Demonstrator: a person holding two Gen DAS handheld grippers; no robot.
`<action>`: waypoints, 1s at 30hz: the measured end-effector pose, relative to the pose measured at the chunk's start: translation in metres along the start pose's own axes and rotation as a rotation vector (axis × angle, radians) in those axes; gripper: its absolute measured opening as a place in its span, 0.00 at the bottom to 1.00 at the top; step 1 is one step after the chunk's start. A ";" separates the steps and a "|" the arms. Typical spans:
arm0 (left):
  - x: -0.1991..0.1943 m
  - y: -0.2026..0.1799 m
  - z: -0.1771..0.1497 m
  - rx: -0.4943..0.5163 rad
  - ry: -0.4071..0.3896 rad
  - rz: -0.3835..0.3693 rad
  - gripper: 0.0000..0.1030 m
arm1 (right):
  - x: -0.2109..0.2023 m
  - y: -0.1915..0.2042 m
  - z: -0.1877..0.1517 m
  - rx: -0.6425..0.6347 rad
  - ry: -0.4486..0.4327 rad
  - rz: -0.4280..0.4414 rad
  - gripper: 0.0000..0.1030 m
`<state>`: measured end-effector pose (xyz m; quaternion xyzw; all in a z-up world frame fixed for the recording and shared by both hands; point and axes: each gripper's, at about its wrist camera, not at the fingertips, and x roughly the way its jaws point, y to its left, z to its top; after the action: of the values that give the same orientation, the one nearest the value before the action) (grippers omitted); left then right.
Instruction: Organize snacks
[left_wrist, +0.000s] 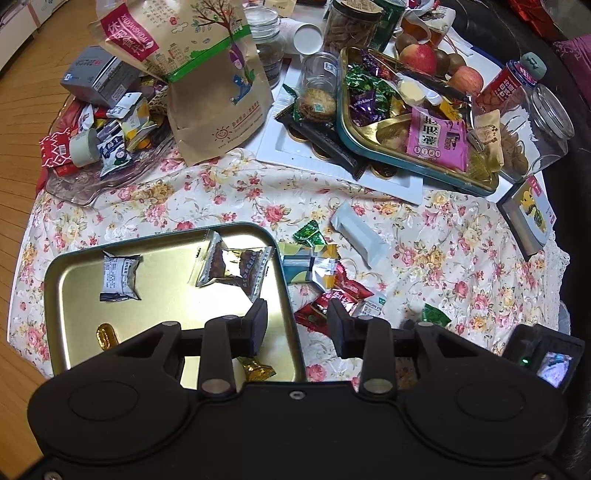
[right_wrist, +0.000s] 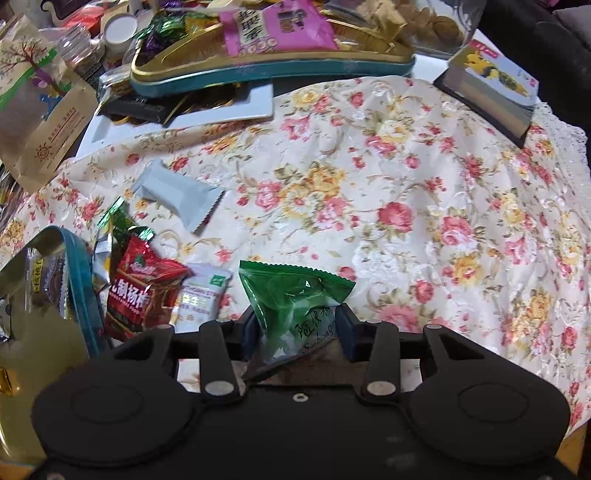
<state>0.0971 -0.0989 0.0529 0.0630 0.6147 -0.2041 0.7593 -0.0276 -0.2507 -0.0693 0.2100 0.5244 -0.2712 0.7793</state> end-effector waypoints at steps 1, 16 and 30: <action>0.001 -0.003 0.000 0.003 0.000 0.001 0.44 | -0.003 -0.006 0.001 0.011 -0.006 -0.001 0.42; 0.038 -0.056 -0.007 0.128 -0.004 -0.026 0.44 | -0.056 -0.076 0.014 0.186 -0.073 0.088 0.42; 0.063 -0.068 0.016 0.119 -0.039 -0.039 0.45 | -0.108 -0.111 0.030 0.314 -0.176 0.201 0.42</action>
<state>0.0951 -0.1802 0.0071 0.0919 0.5876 -0.2562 0.7620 -0.1106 -0.3325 0.0370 0.3559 0.3821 -0.2877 0.8029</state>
